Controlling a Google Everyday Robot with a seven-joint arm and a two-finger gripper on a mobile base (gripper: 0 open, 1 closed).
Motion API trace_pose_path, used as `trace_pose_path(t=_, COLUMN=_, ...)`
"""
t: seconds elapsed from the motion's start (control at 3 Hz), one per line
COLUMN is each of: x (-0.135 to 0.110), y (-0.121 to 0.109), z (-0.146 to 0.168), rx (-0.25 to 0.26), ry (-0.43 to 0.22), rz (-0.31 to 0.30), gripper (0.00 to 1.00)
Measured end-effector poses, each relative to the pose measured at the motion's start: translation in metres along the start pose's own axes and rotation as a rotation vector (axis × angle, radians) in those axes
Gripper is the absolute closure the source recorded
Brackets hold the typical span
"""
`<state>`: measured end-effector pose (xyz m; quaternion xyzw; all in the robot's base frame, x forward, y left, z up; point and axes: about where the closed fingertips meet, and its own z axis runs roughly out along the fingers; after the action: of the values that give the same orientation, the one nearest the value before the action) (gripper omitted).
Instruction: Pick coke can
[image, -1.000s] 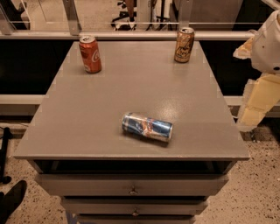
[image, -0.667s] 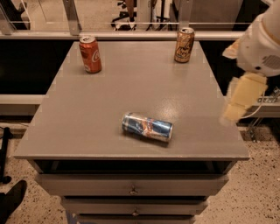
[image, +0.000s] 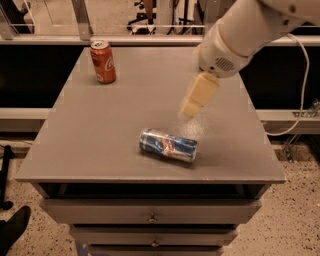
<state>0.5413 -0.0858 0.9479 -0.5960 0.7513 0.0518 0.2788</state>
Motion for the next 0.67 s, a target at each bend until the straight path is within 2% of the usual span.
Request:
trace_pose_path(t=0.33, x=-0.0613, y=-0.0115, z=0.0324, rx=0.012, ry=-0.140, rz=-0.023, gripper=0.00)
trace_pose_path(t=0.67, x=-0.0624, y=-0.0130, z=0.0347, rx=0.014, ry=-0.149, rz=-0.018, gripper=0.00)
